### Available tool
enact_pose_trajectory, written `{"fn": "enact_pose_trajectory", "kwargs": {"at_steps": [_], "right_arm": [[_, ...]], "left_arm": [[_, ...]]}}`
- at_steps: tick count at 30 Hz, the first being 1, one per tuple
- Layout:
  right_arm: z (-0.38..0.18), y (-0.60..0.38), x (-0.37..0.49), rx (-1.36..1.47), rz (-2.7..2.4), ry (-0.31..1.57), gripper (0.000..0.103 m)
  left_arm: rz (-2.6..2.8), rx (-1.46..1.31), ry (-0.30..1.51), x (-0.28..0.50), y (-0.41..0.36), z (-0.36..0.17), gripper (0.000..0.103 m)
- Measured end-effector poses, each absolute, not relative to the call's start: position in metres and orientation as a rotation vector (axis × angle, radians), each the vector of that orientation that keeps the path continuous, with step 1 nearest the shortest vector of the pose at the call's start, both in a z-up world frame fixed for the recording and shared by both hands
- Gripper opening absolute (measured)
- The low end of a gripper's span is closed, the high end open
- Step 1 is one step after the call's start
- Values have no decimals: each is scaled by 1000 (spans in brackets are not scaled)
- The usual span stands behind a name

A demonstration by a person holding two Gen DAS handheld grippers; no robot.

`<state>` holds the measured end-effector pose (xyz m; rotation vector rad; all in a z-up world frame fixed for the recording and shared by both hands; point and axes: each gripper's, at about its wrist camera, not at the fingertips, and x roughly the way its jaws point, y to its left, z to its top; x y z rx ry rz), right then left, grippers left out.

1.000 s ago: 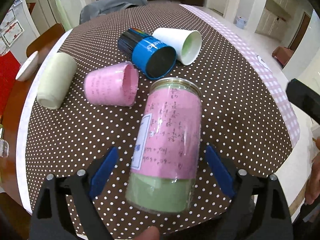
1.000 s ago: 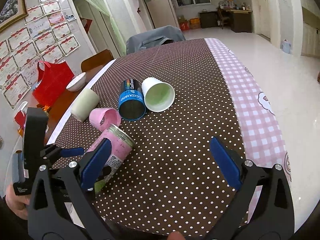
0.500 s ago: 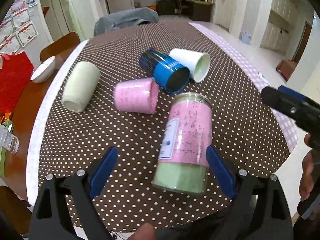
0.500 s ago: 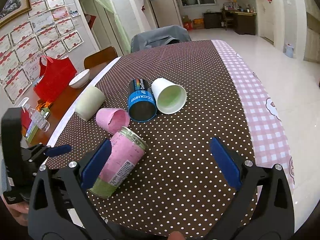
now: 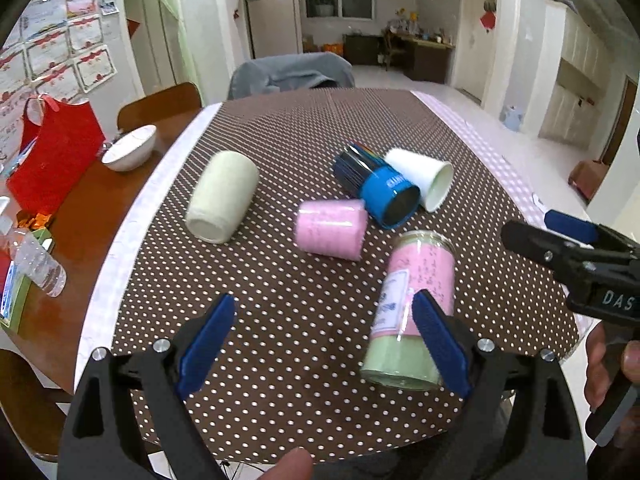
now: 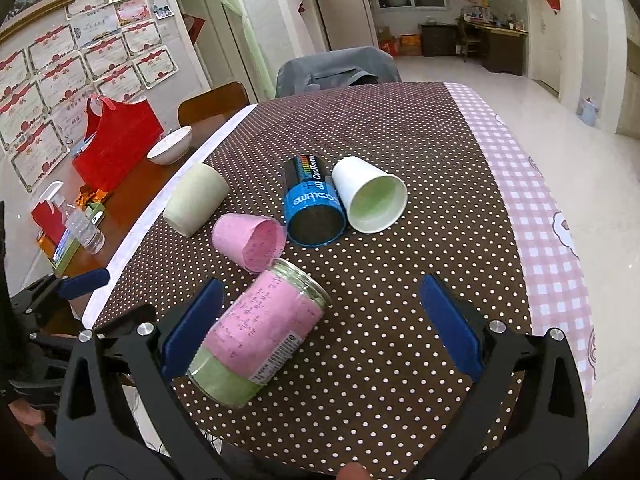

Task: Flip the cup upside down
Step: 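Close the right gripper on the pink can while the left gripper opens and releases it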

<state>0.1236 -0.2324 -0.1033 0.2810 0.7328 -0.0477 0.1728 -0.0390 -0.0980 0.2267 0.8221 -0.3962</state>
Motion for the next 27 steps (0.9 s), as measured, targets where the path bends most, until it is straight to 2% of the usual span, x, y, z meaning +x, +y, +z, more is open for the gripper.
{"fn": "enact_pose_trajectory", "kwargs": {"at_steps": [10, 17, 27], "right_arm": [[-97, -219, 140, 291, -18, 780, 97], [-116, -212, 152, 350, 28, 883, 97], [-132, -213, 163, 164, 62, 958, 97]], "left_arm": [[-352, 194, 733, 174, -16, -79, 89], [-327, 163, 724, 185, 0, -82, 89], [-316, 135, 784, 199, 15, -106, 89]]}}
